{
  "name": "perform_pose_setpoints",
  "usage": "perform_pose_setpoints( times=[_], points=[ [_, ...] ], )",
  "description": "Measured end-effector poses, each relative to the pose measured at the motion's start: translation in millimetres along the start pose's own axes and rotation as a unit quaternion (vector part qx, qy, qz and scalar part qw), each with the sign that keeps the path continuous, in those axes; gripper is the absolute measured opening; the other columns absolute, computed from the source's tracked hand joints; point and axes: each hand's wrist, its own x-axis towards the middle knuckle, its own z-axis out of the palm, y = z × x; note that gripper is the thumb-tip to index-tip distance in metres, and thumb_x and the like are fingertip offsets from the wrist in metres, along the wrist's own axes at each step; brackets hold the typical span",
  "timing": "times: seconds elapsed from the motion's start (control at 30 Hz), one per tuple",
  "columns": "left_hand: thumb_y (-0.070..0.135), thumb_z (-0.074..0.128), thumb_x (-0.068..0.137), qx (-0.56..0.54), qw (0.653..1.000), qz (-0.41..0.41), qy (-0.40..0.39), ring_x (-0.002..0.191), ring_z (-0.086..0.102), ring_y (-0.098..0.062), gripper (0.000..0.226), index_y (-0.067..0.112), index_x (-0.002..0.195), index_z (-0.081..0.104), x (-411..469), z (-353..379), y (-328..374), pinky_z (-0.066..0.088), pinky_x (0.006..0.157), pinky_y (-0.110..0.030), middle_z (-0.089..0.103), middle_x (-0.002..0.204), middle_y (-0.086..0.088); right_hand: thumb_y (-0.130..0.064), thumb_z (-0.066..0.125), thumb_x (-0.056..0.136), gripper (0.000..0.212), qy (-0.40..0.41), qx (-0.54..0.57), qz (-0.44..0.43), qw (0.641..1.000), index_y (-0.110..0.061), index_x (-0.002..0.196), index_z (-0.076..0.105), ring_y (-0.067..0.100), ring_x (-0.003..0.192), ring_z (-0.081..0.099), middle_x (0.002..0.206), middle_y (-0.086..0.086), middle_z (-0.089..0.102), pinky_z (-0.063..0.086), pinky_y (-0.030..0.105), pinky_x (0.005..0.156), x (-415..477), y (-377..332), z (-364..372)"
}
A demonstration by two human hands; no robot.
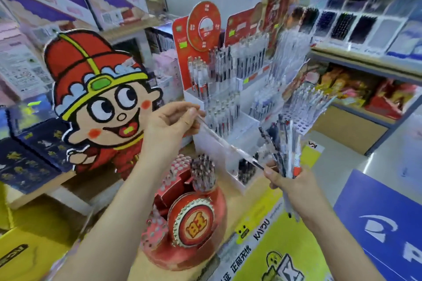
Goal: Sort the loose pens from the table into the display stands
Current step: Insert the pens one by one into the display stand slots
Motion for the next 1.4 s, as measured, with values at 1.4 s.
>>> perform_pose_setpoints(
  times=[1.4],
  points=[
    [-0.003, 0.061, 0.086, 0.346, 0.901, 0.119, -0.232, 0.080, 0.068, -0.010, 0.012, 0.001, 0.087, 0.072, 223, 374, -176, 0.053, 0.074, -0.027, 0.074, 0.085, -0.007, -0.016, 0.077, 0.082, 0.011, -0.025, -0.161, 0.068, 0.984, -0.020, 0.085, 0.068, 0.012, 0.055, 0.056, 0.065, -0.008, 0.065, 0.047, 0.026, 0.057, 324, 0, -246]
  ],
)
